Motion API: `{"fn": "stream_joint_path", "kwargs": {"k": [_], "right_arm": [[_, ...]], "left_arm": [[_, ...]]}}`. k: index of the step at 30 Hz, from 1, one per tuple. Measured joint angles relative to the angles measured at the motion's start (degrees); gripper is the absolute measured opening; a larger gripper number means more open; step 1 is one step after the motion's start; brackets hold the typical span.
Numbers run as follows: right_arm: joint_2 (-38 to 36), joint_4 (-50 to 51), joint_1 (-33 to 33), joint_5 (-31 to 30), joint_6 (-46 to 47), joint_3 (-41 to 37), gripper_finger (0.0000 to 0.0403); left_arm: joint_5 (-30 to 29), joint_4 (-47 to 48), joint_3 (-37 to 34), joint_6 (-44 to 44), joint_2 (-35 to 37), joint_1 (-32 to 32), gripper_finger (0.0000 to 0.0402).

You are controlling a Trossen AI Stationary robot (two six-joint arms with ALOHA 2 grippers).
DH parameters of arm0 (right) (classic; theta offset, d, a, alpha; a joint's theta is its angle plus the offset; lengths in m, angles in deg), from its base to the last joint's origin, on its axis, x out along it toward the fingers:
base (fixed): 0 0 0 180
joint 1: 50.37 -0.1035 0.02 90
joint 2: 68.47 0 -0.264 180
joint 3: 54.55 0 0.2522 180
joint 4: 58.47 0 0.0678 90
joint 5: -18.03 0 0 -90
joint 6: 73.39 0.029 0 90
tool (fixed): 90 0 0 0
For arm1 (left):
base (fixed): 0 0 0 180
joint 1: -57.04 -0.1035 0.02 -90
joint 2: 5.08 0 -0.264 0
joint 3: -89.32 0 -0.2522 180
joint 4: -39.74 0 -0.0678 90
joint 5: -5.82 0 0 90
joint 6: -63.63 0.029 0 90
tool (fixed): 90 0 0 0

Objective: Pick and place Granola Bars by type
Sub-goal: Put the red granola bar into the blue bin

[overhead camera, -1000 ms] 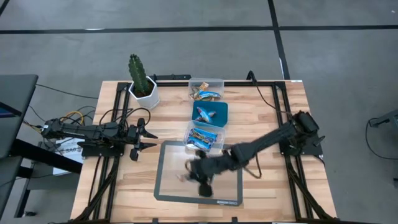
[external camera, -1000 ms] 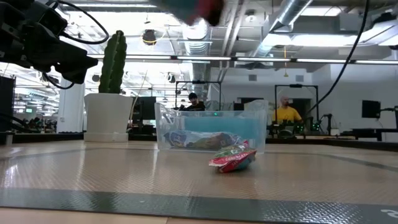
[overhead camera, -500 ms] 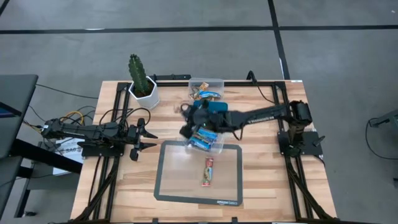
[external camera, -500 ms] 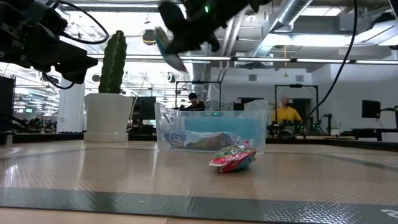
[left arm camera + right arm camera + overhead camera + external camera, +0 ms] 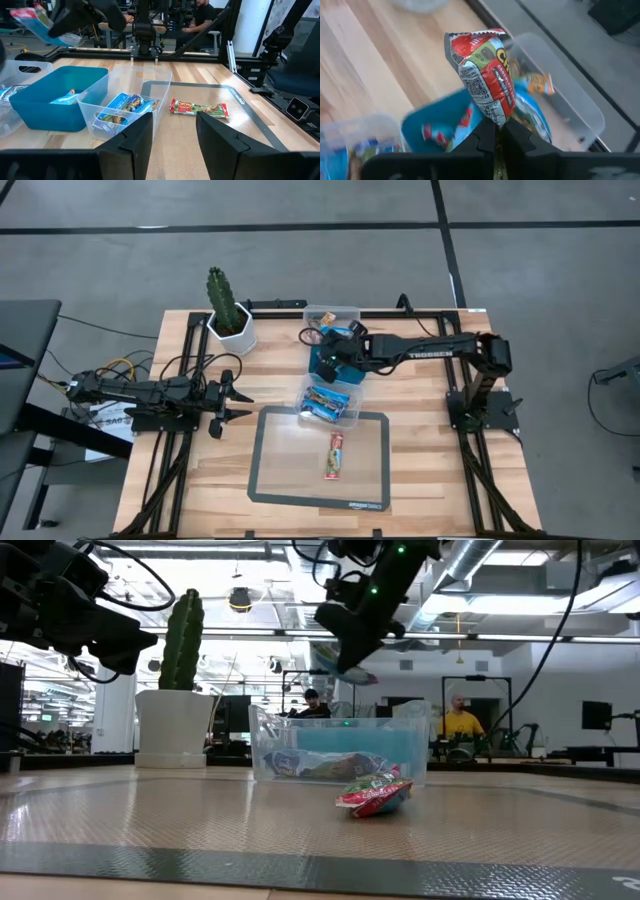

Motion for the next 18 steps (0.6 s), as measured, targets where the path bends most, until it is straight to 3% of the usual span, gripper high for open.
{"fn": "stream_joint_path", "kwargs": {"k": [13,18], "right_arm": [[-0.25,5.86,1.5,3.23,-1.54,-0.05,0.0011],[-0.2,9.68,1.69,3.22,-2.99,-0.05,0.005]], "left_arm": [[-0.02,0.0,0.0,0.0,0.01,0.0,0.0144],[-0.02,0.0,-0.01,0.0,0.01,0.0,0.0144]]}}
